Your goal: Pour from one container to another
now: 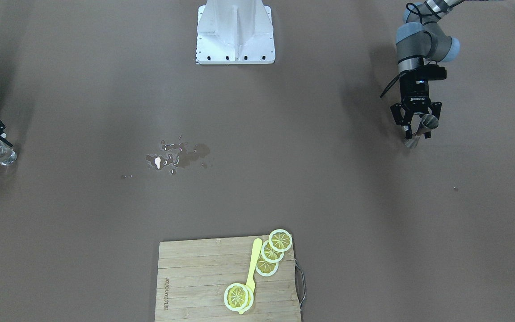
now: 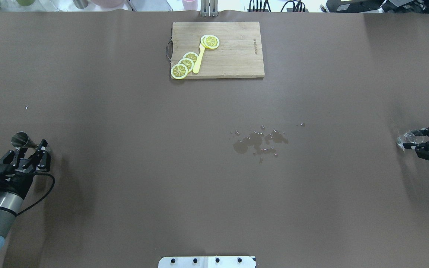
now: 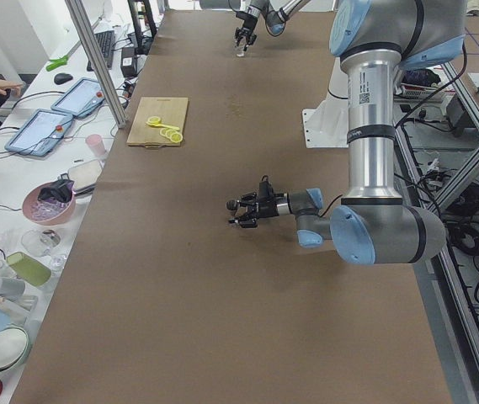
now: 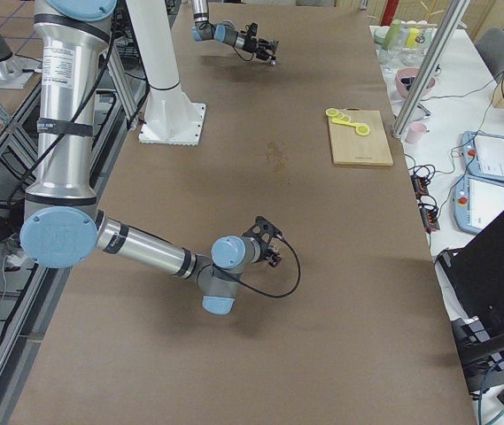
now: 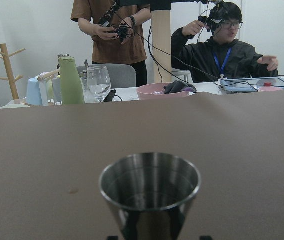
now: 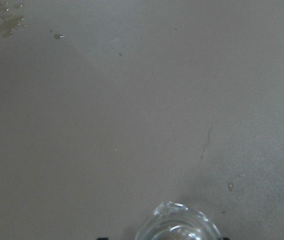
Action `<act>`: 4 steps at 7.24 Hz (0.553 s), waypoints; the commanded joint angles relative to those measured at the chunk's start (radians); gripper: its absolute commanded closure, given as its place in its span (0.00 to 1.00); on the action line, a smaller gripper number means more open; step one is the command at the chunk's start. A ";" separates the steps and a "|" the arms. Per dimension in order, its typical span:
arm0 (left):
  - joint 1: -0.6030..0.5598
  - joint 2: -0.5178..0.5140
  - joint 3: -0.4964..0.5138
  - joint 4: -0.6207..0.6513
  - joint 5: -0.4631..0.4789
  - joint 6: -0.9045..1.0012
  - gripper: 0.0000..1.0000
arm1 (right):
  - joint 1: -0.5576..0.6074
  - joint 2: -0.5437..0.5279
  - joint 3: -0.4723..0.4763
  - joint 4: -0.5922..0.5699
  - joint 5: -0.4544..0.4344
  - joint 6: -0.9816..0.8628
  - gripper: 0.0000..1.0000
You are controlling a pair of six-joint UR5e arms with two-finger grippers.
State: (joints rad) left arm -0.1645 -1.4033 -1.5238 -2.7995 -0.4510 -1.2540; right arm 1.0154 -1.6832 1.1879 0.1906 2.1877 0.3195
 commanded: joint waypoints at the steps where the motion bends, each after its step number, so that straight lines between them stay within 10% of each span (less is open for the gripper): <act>1: 0.002 0.001 -0.009 -0.002 0.000 0.007 0.02 | 0.002 -0.004 0.006 -0.003 0.033 0.000 0.00; 4: 0.000 0.013 -0.042 0.000 0.000 0.011 0.02 | 0.037 -0.012 0.006 -0.022 0.079 0.001 0.00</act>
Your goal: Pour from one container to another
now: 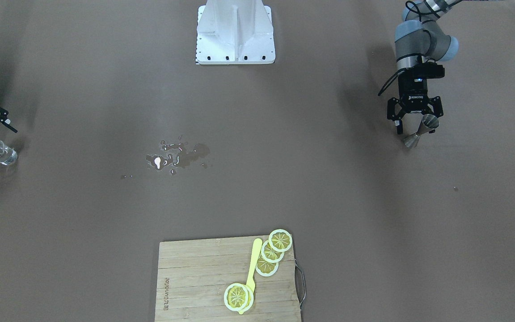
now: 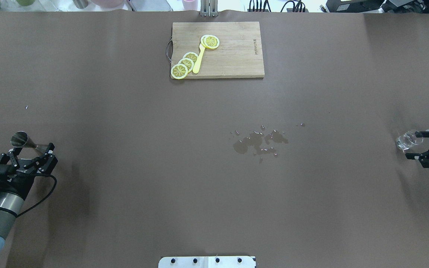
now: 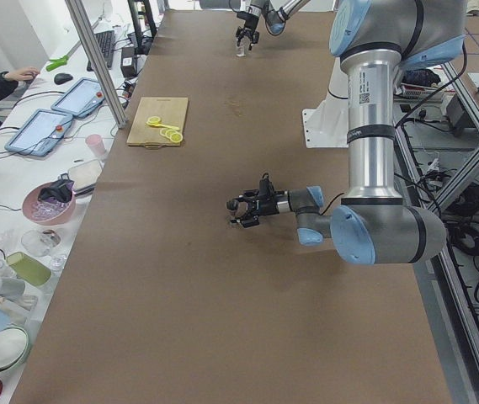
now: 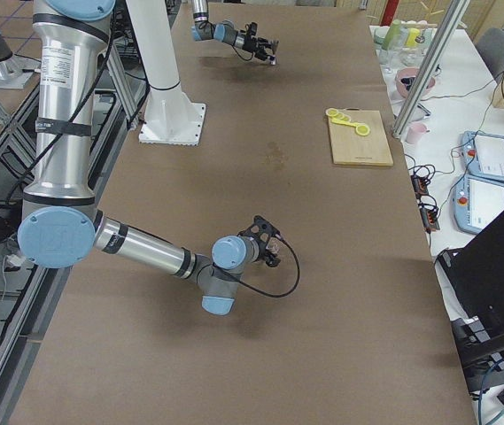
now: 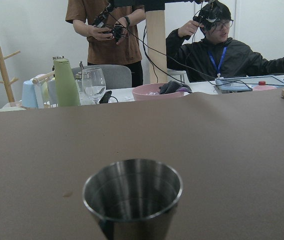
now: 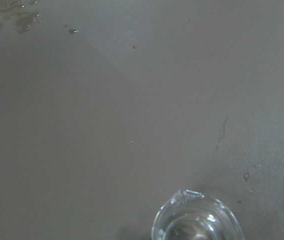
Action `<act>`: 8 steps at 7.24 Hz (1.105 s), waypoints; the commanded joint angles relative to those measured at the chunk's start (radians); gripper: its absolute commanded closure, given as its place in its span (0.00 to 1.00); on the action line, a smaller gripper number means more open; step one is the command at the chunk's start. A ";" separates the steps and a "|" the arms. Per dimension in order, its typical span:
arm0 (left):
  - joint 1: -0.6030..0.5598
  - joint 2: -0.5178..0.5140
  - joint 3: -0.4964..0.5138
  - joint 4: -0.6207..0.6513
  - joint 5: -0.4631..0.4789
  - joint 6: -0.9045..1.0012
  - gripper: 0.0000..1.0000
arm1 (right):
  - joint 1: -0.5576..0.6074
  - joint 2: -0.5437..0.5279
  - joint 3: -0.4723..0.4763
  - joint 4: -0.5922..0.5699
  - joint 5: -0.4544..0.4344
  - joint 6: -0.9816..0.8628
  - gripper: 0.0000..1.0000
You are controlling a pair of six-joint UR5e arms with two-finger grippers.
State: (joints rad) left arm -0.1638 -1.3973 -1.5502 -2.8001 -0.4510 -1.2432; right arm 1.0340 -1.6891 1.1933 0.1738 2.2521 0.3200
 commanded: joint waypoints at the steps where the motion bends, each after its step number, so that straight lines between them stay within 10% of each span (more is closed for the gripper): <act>1: 0.000 0.012 -0.034 0.001 0.000 0.013 0.02 | 0.071 -0.018 0.002 -0.035 0.080 0.001 0.00; 8: -0.003 0.103 -0.152 -0.001 -0.012 0.047 0.02 | 0.253 -0.185 0.000 -0.258 0.155 -0.021 0.00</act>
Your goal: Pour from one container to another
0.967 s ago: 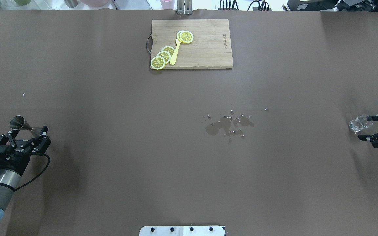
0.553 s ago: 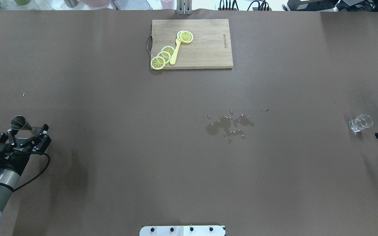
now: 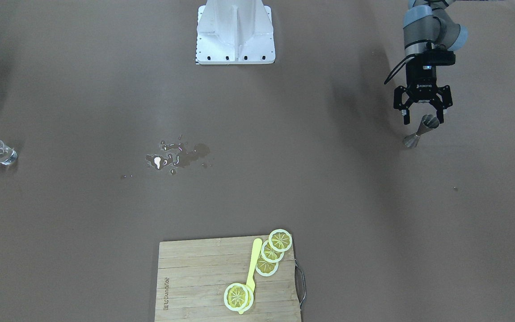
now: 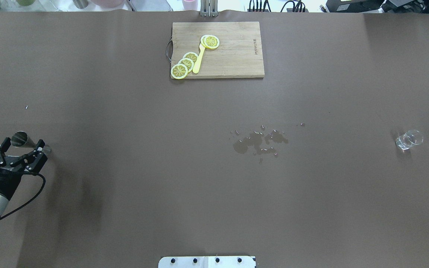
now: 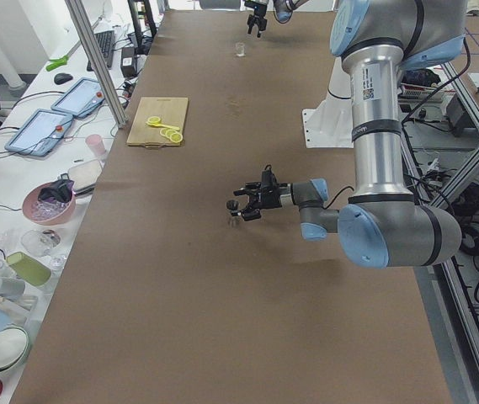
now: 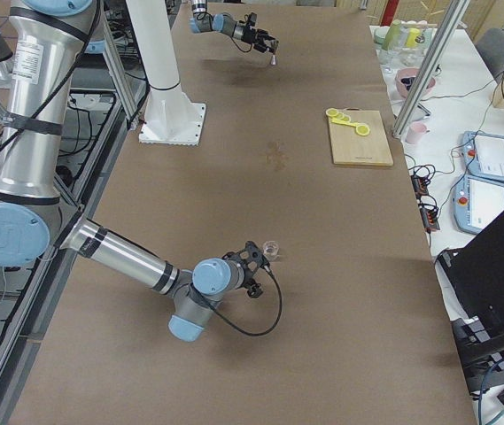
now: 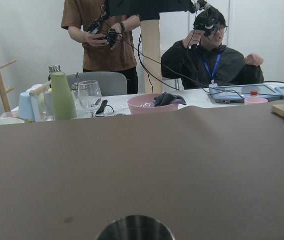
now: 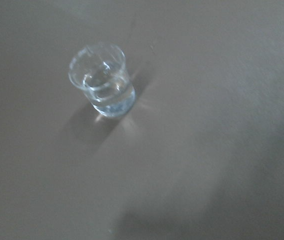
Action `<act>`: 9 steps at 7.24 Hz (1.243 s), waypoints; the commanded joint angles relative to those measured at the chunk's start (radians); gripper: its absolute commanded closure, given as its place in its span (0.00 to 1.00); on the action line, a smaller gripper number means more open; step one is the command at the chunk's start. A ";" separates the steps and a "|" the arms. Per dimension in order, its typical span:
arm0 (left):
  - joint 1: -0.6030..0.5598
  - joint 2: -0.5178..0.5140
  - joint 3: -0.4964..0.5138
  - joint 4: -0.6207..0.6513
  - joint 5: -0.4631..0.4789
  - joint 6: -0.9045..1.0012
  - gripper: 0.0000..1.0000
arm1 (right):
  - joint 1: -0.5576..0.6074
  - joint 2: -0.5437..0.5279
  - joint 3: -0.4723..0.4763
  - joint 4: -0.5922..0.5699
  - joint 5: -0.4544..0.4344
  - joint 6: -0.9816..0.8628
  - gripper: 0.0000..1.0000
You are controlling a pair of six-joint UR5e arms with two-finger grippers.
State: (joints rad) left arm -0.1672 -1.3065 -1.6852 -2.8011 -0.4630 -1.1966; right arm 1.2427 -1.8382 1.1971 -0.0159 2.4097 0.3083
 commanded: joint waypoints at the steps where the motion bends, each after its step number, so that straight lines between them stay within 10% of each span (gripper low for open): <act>1: 0.000 0.039 -0.052 0.000 -0.002 0.021 0.02 | 0.064 -0.047 -0.002 -0.122 -0.001 -0.009 0.00; 6: -0.075 0.119 -0.250 -0.011 -0.167 0.199 0.02 | 0.095 0.019 0.037 -0.440 0.071 -0.008 0.00; 9: -0.165 0.087 -0.309 0.004 -0.322 0.288 0.02 | 0.098 0.040 0.255 -0.820 0.062 -0.009 0.00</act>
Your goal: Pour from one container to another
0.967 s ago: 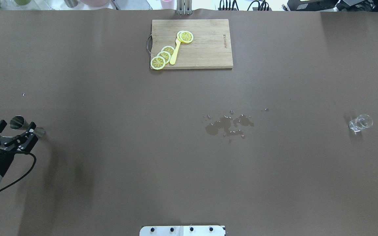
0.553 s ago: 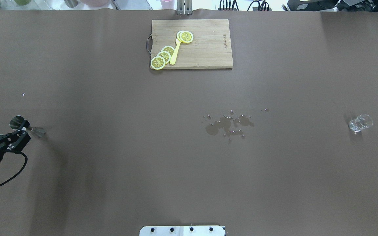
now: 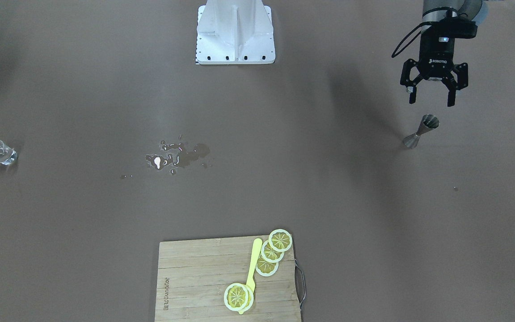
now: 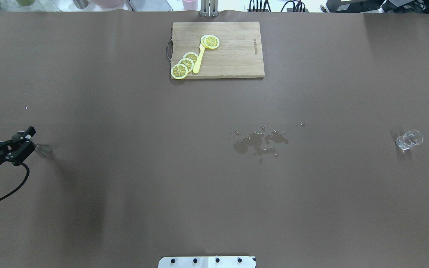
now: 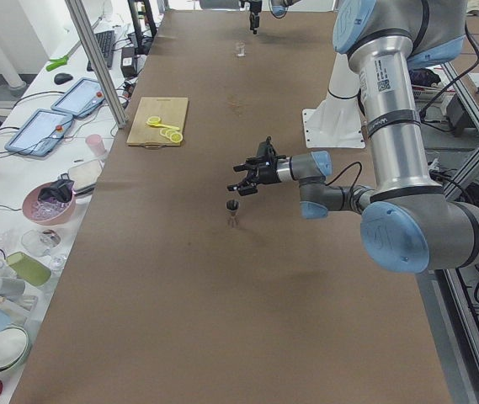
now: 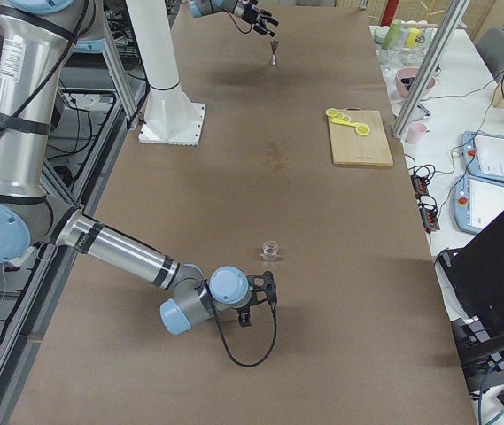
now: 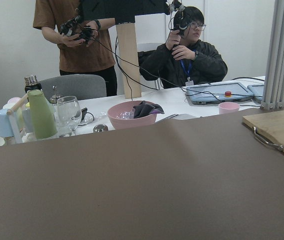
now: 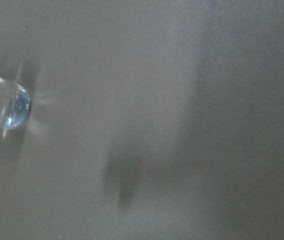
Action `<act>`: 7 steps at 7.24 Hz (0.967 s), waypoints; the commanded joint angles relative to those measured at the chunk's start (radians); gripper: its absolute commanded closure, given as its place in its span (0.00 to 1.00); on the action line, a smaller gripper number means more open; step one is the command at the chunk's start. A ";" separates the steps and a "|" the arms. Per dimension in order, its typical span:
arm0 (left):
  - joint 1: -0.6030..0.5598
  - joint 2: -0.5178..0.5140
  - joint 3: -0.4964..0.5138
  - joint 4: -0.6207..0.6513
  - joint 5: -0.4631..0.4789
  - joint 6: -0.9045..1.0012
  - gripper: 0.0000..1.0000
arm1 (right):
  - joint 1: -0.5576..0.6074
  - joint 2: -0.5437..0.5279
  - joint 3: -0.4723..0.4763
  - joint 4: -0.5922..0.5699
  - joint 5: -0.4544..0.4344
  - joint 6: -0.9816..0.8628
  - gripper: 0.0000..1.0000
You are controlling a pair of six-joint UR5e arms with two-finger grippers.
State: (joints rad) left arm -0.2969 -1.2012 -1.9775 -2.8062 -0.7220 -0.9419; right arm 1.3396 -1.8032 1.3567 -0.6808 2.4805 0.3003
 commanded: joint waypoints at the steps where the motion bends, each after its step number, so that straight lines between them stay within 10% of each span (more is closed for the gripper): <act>1: -0.078 -0.053 -0.018 0.019 -0.120 0.082 0.02 | 0.000 0.004 0.143 -0.228 -0.017 -0.003 0.00; 7: -0.449 -0.355 -0.014 0.399 -0.736 0.216 0.02 | 0.056 0.010 0.437 -0.911 -0.173 -0.170 0.00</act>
State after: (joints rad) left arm -0.6639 -1.4938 -1.9941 -2.4953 -1.3325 -0.7846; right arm 1.3963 -1.8085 1.7188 -1.4100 2.3576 0.1430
